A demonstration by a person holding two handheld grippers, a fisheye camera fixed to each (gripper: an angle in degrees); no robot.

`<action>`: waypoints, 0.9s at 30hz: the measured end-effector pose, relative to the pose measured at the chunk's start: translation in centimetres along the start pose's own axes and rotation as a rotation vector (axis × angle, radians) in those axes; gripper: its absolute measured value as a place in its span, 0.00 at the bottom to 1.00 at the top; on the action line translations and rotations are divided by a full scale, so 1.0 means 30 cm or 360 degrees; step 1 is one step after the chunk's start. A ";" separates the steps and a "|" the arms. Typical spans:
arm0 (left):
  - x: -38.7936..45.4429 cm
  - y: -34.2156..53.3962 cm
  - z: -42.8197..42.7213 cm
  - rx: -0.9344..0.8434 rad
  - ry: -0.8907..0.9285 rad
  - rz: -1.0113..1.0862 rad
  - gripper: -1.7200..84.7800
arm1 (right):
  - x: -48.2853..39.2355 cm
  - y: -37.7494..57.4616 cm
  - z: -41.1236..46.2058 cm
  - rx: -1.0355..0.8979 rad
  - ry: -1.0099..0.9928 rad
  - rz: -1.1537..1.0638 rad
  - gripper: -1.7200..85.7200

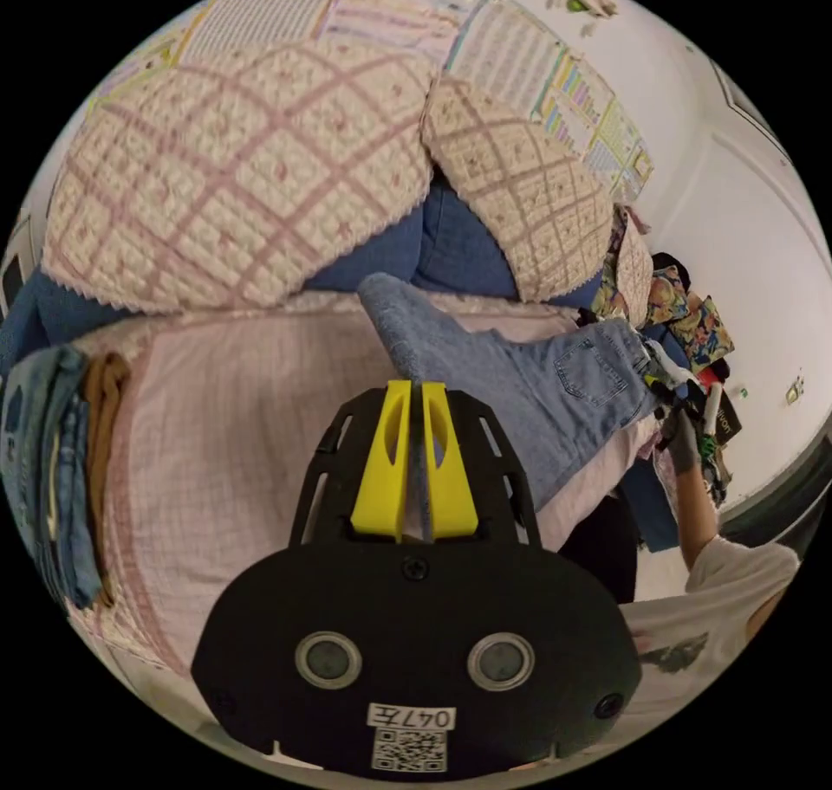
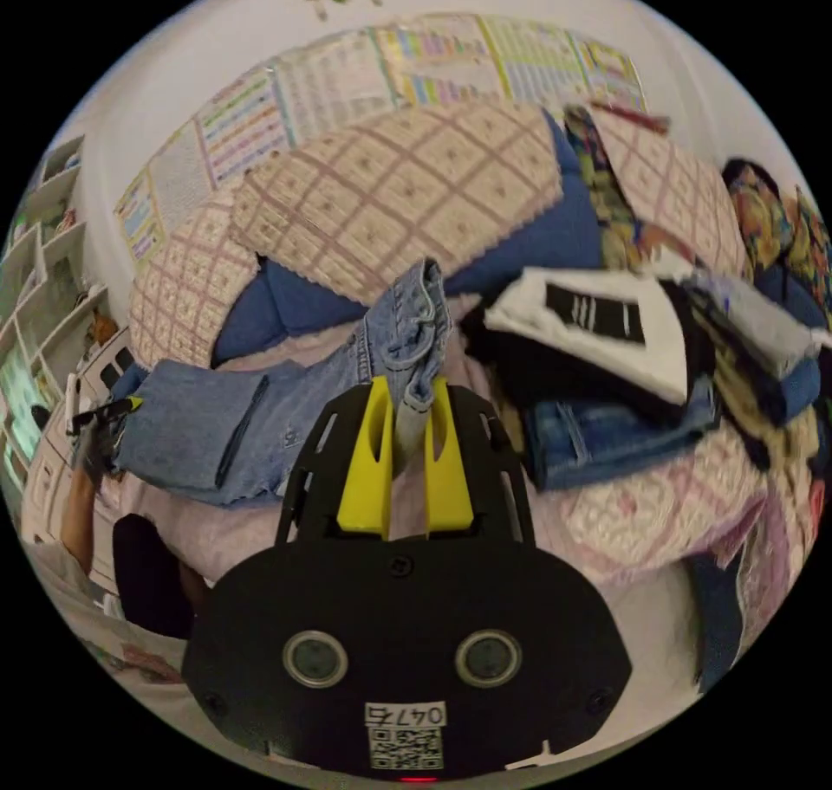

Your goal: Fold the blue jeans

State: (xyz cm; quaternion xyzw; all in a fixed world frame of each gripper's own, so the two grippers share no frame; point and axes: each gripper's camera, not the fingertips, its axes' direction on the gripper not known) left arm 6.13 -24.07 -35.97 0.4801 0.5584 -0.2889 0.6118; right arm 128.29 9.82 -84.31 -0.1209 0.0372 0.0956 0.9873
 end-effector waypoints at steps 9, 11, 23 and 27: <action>-0.063 0.003 -0.013 -0.0169 0.0064 -0.0207 0.01 | 0.093 -0.004 -0.049 -0.0189 0.0041 -0.0001 0.04; 0.011 -0.026 -0.112 -0.0094 0.0047 -0.0108 0.01 | 0.060 -0.026 -0.134 -0.0115 0.0013 -0.0066 0.04; 0.103 0.124 -0.097 -0.0565 -0.0084 -0.0062 0.01 | 0.298 0.216 -0.185 -0.0152 -0.0264 0.0380 0.04; 0.128 0.145 -0.140 -0.0547 -0.0056 -0.0074 0.01 | 0.221 0.200 -0.220 -0.0209 -0.0121 0.0232 0.04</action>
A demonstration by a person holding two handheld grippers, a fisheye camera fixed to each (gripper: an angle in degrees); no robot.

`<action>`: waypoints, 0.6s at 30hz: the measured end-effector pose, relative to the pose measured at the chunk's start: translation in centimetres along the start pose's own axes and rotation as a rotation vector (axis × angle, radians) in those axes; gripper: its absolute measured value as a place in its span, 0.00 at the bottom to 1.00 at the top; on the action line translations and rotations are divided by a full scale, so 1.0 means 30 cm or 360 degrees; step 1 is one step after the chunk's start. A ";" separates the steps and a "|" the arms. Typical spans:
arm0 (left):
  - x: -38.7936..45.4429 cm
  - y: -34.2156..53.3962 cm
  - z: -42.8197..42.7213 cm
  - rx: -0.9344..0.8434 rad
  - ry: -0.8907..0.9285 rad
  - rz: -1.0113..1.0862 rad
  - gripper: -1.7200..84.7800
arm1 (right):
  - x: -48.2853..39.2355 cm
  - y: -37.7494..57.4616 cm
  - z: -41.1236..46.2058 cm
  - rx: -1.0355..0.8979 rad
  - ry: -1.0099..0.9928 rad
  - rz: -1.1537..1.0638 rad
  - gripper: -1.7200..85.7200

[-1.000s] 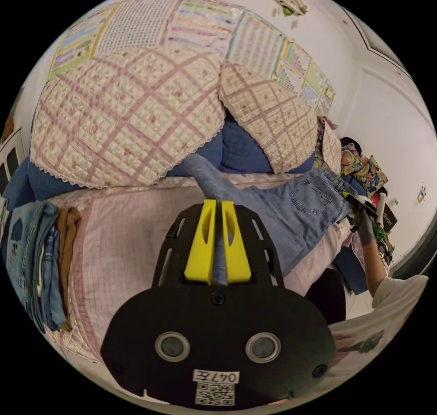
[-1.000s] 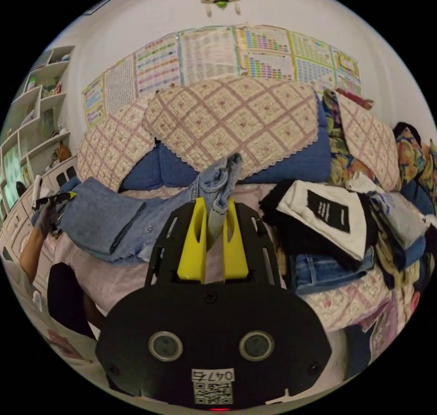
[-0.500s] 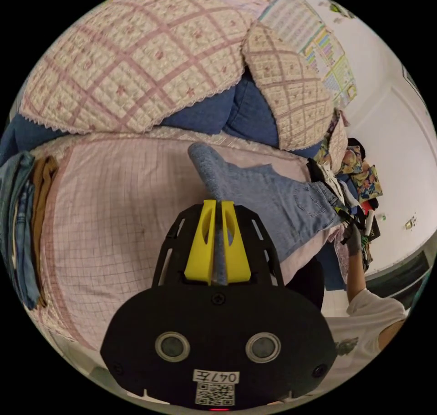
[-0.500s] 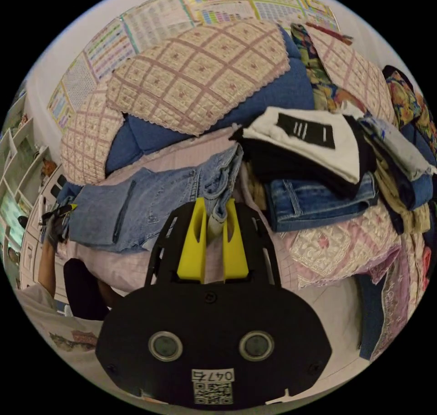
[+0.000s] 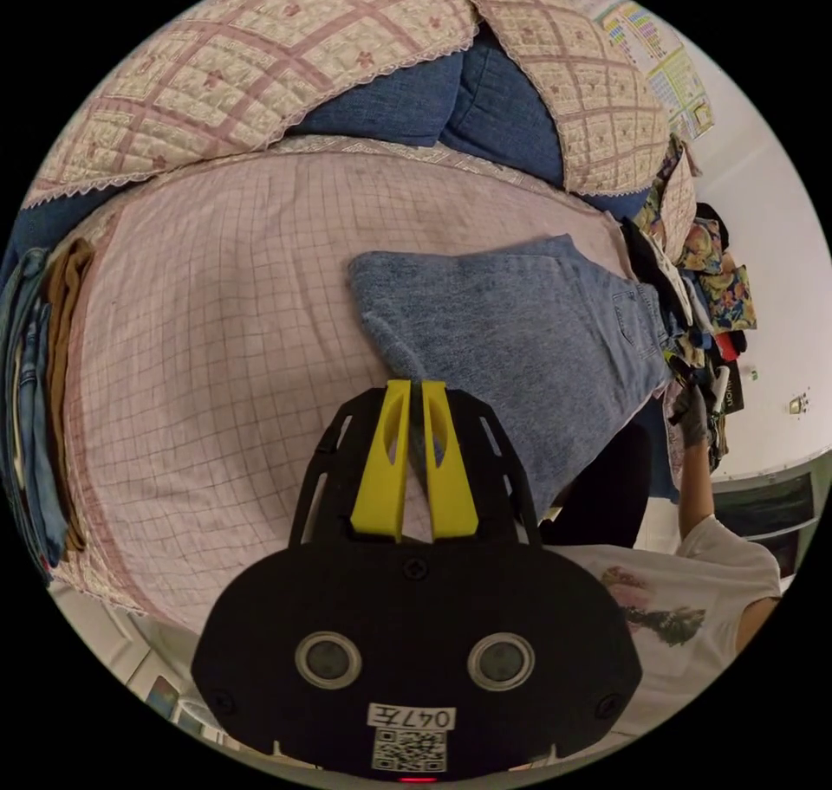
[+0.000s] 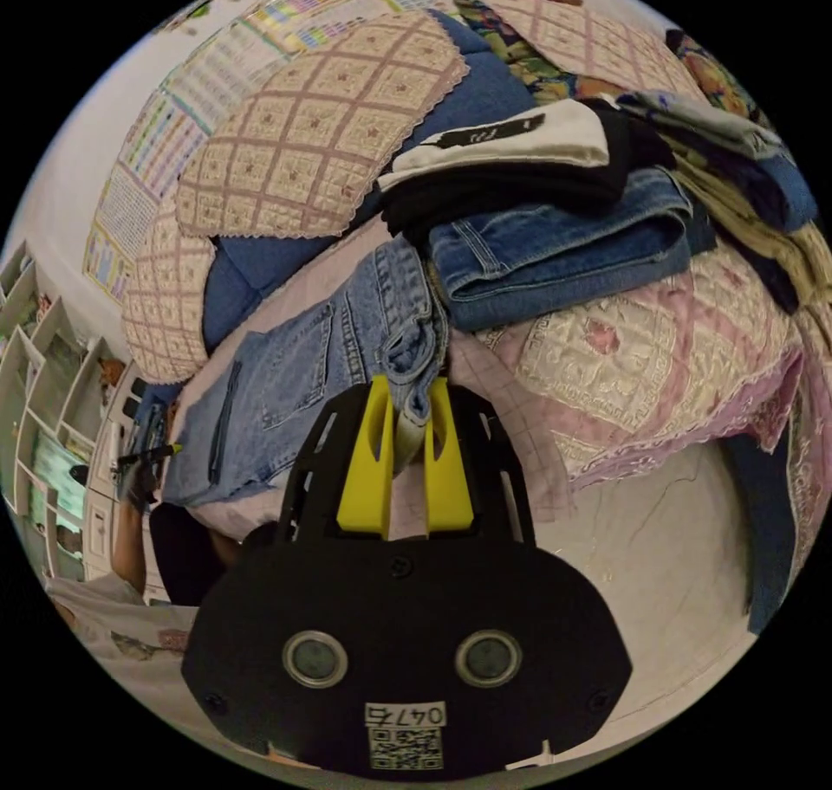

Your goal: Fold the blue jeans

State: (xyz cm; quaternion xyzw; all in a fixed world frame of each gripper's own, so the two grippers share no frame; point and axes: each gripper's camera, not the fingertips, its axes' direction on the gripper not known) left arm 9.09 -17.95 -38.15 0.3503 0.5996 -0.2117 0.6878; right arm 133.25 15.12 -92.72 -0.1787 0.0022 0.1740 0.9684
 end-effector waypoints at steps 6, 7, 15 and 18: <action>0.119 0.062 -0.062 0.0033 -0.0160 0.0097 0.01 | -0.169 0.041 -0.073 0.0092 0.0217 -0.0283 0.04; 0.148 0.080 -0.077 0.0050 -0.0201 0.0127 0.01 | -0.222 0.056 -0.101 0.0141 0.0286 -0.0393 0.04; 0.244 0.194 -0.093 0.0061 -0.0378 0.0146 0.07 | -0.180 0.201 -0.068 0.0080 0.0157 -0.0058 0.07; 0.266 0.281 -0.169 0.0193 -0.0591 0.0103 0.15 | -0.204 0.287 -0.132 0.0223 0.0406 0.0010 0.13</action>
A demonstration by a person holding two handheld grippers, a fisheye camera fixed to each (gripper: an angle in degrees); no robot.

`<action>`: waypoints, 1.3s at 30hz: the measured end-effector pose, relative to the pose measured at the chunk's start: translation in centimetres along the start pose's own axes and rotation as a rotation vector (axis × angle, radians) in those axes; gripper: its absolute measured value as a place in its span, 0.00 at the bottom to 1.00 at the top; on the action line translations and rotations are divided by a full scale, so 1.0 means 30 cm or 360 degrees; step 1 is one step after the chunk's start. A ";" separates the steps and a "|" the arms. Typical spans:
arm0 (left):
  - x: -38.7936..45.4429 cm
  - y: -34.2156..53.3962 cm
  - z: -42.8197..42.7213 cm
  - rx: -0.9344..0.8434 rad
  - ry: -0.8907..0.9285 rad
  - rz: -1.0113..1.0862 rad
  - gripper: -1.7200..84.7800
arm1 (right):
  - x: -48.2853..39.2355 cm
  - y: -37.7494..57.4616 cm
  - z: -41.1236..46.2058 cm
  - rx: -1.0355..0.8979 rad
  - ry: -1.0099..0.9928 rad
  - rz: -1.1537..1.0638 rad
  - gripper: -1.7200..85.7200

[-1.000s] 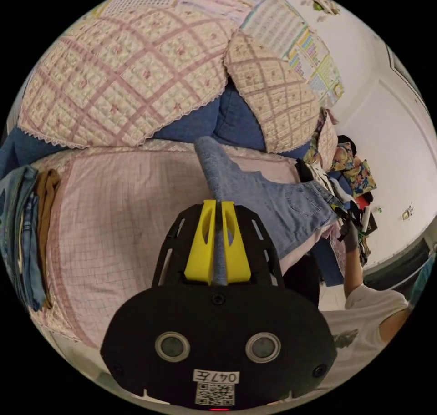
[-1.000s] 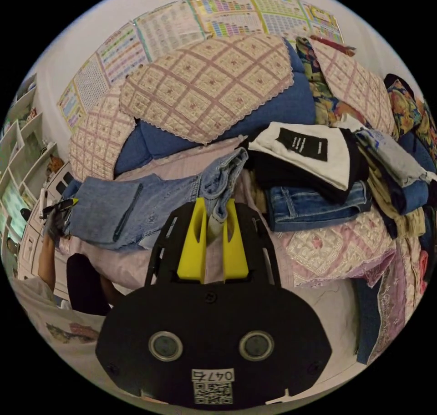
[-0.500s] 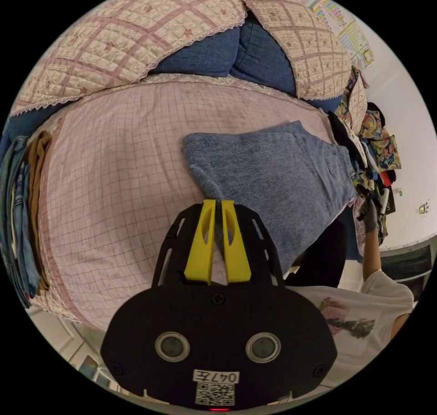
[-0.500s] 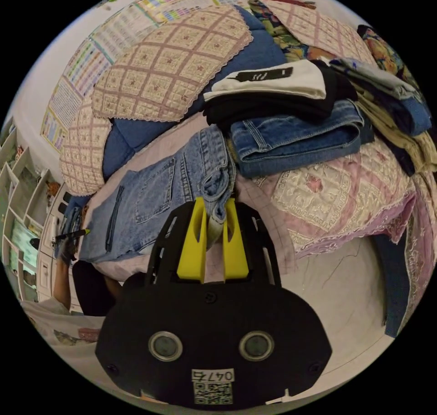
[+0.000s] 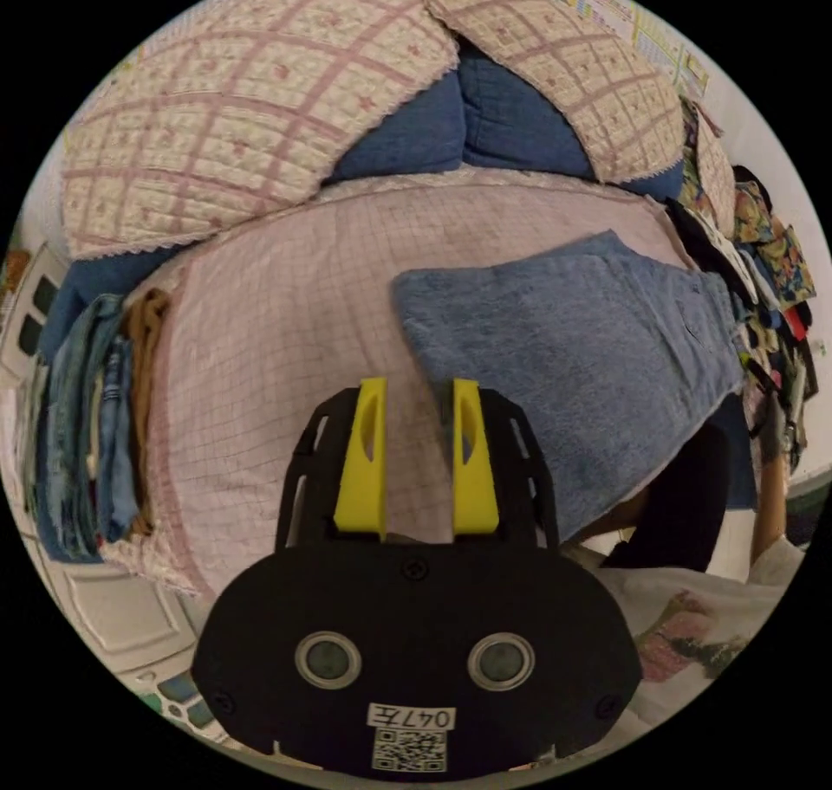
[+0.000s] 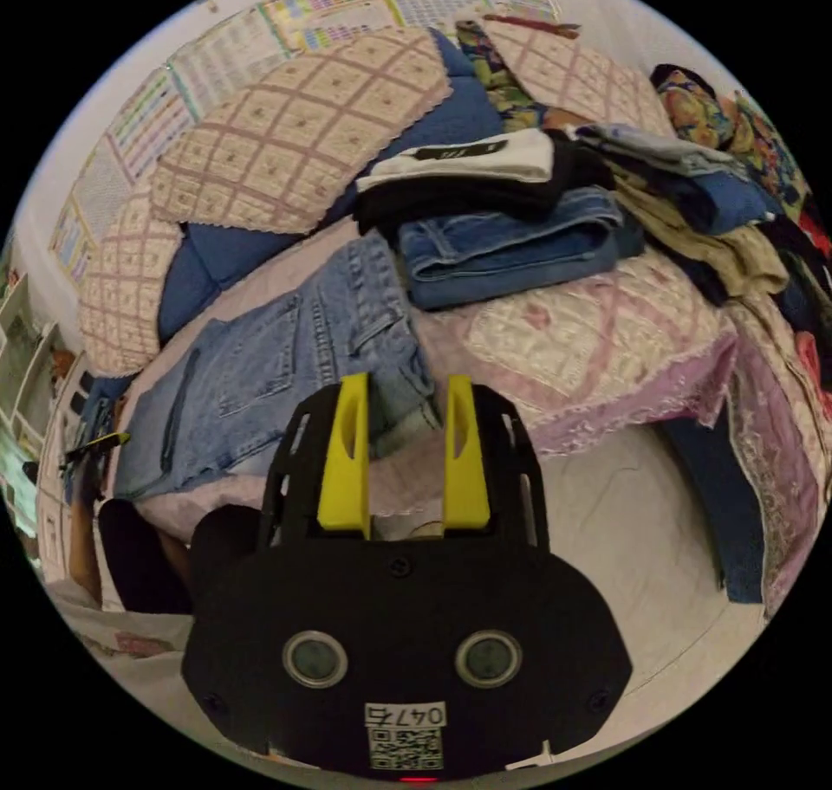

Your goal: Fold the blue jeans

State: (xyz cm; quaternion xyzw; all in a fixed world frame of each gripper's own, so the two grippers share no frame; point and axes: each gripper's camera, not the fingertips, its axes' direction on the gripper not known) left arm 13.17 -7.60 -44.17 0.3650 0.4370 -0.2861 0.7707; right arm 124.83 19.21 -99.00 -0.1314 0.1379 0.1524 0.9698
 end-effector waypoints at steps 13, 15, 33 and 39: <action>0.681 0.390 -0.172 0.0232 0.0639 0.0637 0.22 | -0.845 0.185 0.118 -0.0646 -0.1165 -0.0678 0.09; 0.719 0.439 -0.157 0.0207 0.0627 0.0632 0.23 | -0.907 0.191 0.181 -0.0765 -0.1098 -0.0691 0.10; 0.832 0.799 -0.220 0.0422 -0.0019 0.0629 0.05 | -1.121 0.284 0.142 -0.0720 -0.1610 -0.0622 0.02; 0.415 0.928 -0.403 0.0695 0.0317 0.0045 0.02 | -0.970 0.272 0.043 -0.0381 -0.1264 -0.0503 0.02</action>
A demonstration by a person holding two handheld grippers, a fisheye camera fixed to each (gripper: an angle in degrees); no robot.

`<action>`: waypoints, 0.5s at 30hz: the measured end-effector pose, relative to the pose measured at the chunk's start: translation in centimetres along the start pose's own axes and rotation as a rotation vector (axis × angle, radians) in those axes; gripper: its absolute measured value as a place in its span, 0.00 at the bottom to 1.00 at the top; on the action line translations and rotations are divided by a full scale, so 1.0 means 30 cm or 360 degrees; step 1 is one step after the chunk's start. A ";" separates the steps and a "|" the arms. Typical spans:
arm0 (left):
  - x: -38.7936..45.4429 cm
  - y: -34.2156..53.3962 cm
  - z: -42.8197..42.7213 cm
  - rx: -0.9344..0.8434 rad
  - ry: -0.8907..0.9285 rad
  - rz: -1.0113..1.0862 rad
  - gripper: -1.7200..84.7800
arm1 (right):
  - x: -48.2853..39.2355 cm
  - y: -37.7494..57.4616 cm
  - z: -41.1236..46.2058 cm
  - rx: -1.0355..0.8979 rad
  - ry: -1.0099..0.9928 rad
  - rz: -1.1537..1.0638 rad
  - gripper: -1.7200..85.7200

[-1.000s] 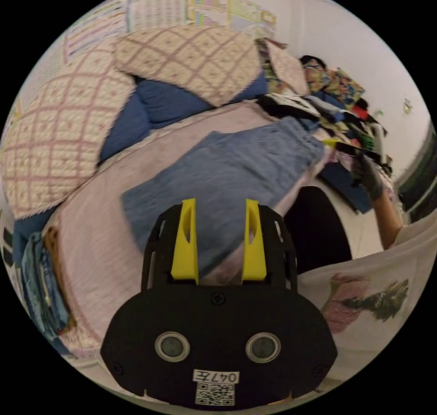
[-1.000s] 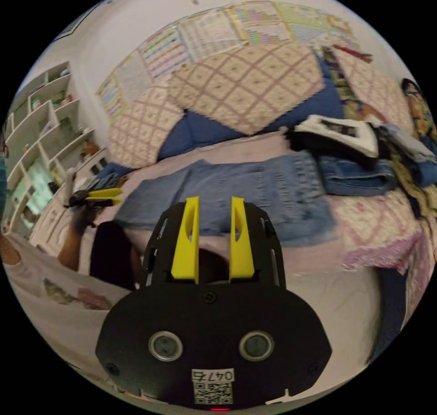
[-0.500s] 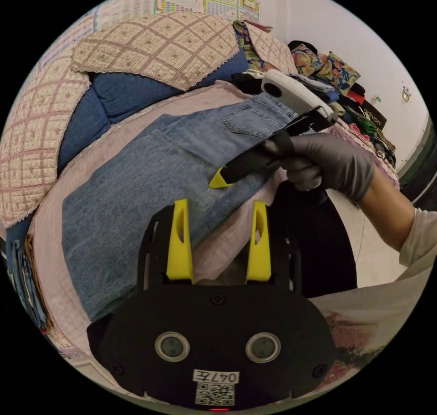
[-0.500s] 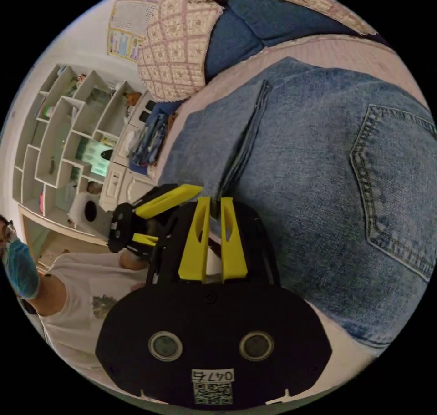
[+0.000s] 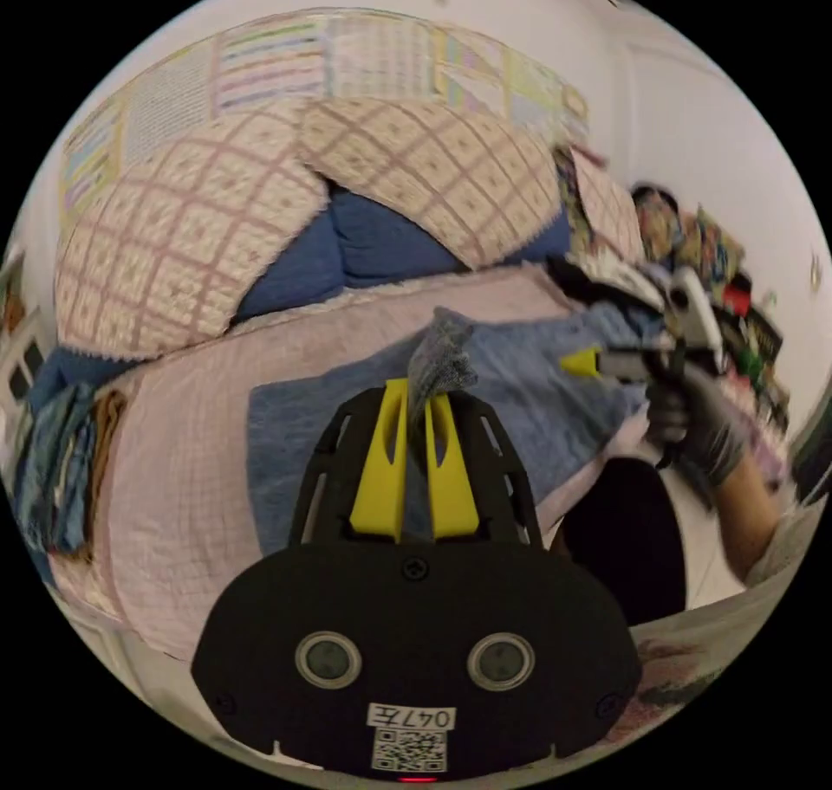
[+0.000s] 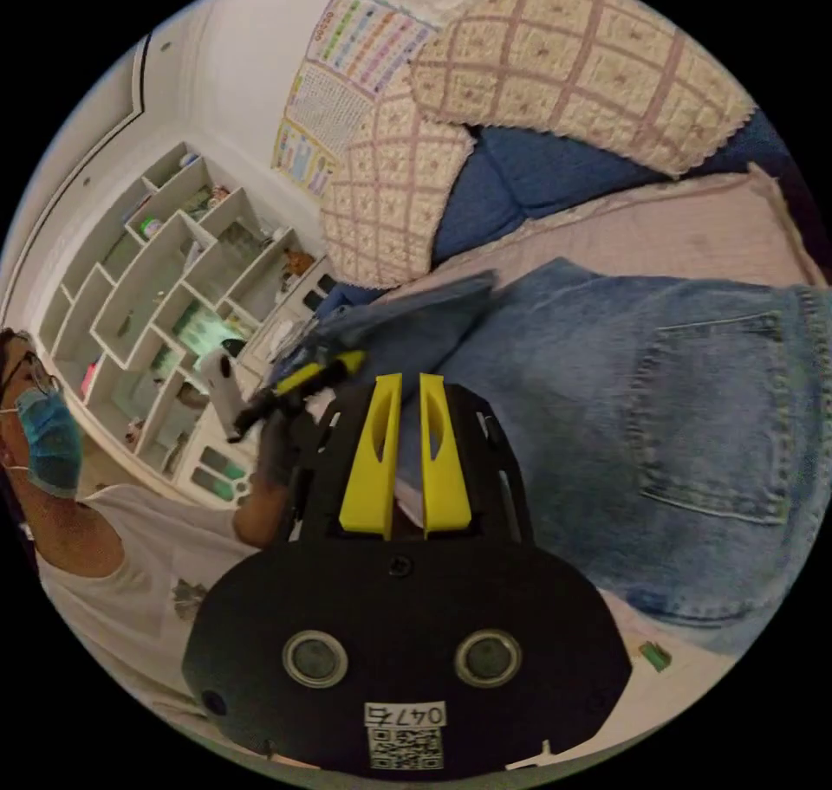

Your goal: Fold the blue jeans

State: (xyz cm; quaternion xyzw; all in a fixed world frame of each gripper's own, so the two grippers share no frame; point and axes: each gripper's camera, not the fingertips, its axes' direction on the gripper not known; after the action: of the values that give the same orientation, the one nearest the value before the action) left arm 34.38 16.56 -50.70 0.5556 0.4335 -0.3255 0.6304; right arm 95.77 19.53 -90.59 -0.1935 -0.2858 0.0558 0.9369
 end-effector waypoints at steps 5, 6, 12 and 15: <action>-0.483 0.215 -0.380 0.0286 -0.0187 -0.0610 0.02 | 0.087 0.093 -0.140 0.0074 0.0393 0.0195 0.02; -0.523 0.251 -0.416 0.0286 -0.0250 -0.0669 0.02 | 0.106 0.119 -0.164 0.0089 0.0431 0.0251 0.02; -0.818 0.635 -0.526 0.0037 -0.0343 -0.1254 0.03 | 0.141 0.224 -0.205 0.0094 0.0532 0.0453 0.01; -0.862 0.766 -0.490 0.0024 -0.0150 -0.1481 0.04 | 0.109 0.241 -0.223 0.0111 0.0557 0.0471 0.01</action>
State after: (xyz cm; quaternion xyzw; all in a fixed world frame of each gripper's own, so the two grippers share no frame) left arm 41.48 33.09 -17.69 0.2913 0.6050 -0.6018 0.4324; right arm 102.25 24.66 -96.85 -0.2077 -0.0854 0.1679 0.9599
